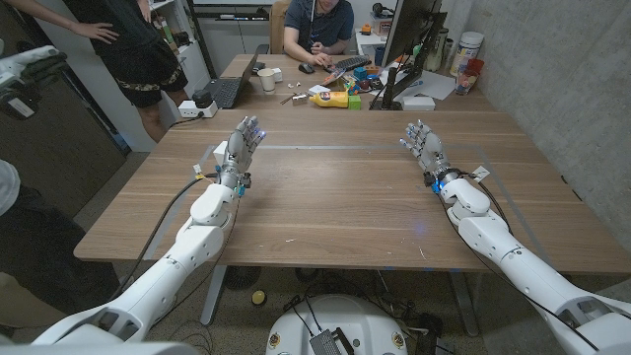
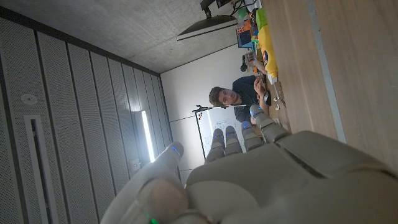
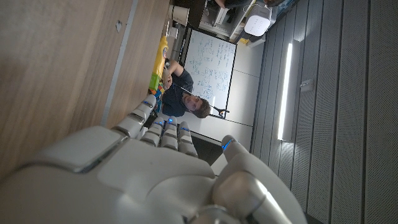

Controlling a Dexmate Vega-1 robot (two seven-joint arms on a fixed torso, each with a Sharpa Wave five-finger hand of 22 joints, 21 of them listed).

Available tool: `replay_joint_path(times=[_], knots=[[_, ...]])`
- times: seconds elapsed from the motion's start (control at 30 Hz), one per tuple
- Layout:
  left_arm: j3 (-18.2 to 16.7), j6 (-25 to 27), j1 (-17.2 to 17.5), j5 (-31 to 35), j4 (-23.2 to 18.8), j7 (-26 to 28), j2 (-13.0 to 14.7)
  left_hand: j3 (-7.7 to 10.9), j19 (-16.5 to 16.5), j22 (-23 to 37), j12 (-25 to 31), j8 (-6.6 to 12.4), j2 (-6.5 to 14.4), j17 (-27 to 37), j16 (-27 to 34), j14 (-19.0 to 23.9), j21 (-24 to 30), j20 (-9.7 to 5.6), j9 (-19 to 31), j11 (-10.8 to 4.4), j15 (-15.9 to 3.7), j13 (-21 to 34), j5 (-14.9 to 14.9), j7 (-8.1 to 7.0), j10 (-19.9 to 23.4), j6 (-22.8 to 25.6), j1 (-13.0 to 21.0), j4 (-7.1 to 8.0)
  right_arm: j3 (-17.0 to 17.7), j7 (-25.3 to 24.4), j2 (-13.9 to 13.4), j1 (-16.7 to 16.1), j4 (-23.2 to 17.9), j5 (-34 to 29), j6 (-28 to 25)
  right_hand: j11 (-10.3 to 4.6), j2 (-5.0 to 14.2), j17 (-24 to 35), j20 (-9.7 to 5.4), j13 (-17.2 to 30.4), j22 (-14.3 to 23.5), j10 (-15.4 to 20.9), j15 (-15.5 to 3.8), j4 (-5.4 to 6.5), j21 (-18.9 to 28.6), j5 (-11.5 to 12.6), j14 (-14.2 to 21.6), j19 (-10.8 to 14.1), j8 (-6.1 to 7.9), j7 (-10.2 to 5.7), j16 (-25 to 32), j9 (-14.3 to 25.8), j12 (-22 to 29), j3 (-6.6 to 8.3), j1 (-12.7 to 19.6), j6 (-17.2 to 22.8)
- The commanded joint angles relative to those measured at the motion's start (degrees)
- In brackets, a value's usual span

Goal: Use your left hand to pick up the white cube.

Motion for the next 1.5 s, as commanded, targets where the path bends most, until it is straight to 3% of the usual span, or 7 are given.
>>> replay_joint_path(times=[0.03,0.33,0.4,0.53,0.97,1.37,1.5], knots=[[-1.3,-5.9,1.0,6.9,-0.5,7.7,-1.1,0.77,0.4,0.0,0.6,0.47,4.5,0.2,0.2,0.8,0.0,0.13,0.1,-0.02,0.24,0.3,-0.1,-1.10,1.0,0.8,1.0,-0.50,0.0,0.2,0.2,0.2,0.3,0.0,0.2,0.08,2.62,0.3,-0.28,0.1,0.2,0.4,-0.32,0.10,0.1,0.2,-0.3,0.5,0.24,0.46,0.3,0.2,0.4,0.28,-0.2,-0.2],[-2.1,-7.6,1.5,17.0,-1.3,17.8,-1.4,2.02,-0.2,0.1,0.3,0.27,3.8,0.2,-0.6,1.3,-0.8,3.25,0.2,-1.59,-0.79,0.5,-0.4,-6.41,1.9,2.7,2.8,-2.09,-0.1,0.3,0.2,0.4,0.4,0.0,0.0,0.03,2.59,0.3,-0.31,0.1,0.2,0.5,-0.31,0.16,-0.1,0.2,-0.2,0.6,0.25,0.46,0.3,0.2,0.4,0.24,-0.2,-0.2],[-2.3,-8.0,1.6,20.3,-1.4,20.9,-1.6,2.38,-0.6,0.1,0.2,0.25,3.7,0.2,-0.8,1.3,-1.1,4.67,0.2,-2.51,-0.85,0.5,-0.5,-7.19,2.0,3.3,3.2,-2.42,-0.1,0.3,0.2,0.4,0.4,0.0,0.0,0.21,2.58,0.3,-0.14,0.1,0.2,0.5,-0.15,0.17,-0.1,0.2,-0.2,0.7,0.25,0.61,0.3,0.2,0.4,0.22,-0.3,-0.2],[-2.9,-8.3,1.6,27.2,-1.6,27.5,-2.2,2.64,-0.9,0.1,0.3,0.33,3.7,0.2,-1.0,1.1,-1.2,4.73,0.2,-2.48,-0.92,0.6,-0.5,-8.00,2.4,4.0,3.5,-2.67,-0.2,0.5,0.4,0.7,0.8,-0.1,0.1,0.21,2.57,0.3,-0.18,0.1,0.2,0.5,-0.13,0.19,-0.1,0.2,-0.2,0.7,0.24,0.61,0.3,0.2,0.4,0.21,-0.3,-0.2],[-3.9,1.0,2.1,52.4,-5.7,51.7,-2.2,4.17,-1.7,0.1,0.4,-0.28,4.7,0.1,-1.3,0.8,-1.9,1.13,0.3,-2.64,-1.82,0.7,-0.6,-6.15,3.6,3.9,5.2,-3.64,-0.5,1.4,1.1,2.0,2.6,0.0,0.4,0.23,2.48,0.3,-0.14,0.1,0.2,0.5,-0.24,0.25,-0.4,0.2,-0.2,0.8,0.26,0.60,0.3,0.2,0.4,0.11,-0.4,-0.1],[-1.2,10.4,1.4,62.5,-8.5,62.7,0.3,5.30,-2.3,0.1,0.4,-0.20,5.4,0.0,-1.2,1.1,-2.3,0.59,0.3,-2.73,-2.27,0.7,-0.7,-5.62,4.2,4.8,6.2,-4.06,-0.6,2.0,1.5,2.8,4.0,0.0,0.7,0.21,2.41,0.3,-0.07,0.1,0.2,0.5,-0.17,0.28,-0.6,0.2,-0.2,0.9,0.25,0.67,0.3,0.2,0.3,0.03,-0.4,-0.1],[-4.5,13.1,2.3,69.5,-9.4,62.9,-2.7,5.64,-2.4,0.1,0.4,-0.15,5.5,0.0,-1.2,1.4,-2.4,0.44,0.3,-3.08,-2.58,0.7,-0.8,-5.68,4.6,5.2,6.6,-4.23,-0.6,2.2,1.6,3.1,4.5,0.1,0.8,0.29,2.39,0.3,-0.04,0.1,0.2,0.5,-0.17,0.29,-0.6,0.2,-0.2,0.9,0.26,0.70,0.3,0.2,0.4,0.01,-0.5,-0.1]])
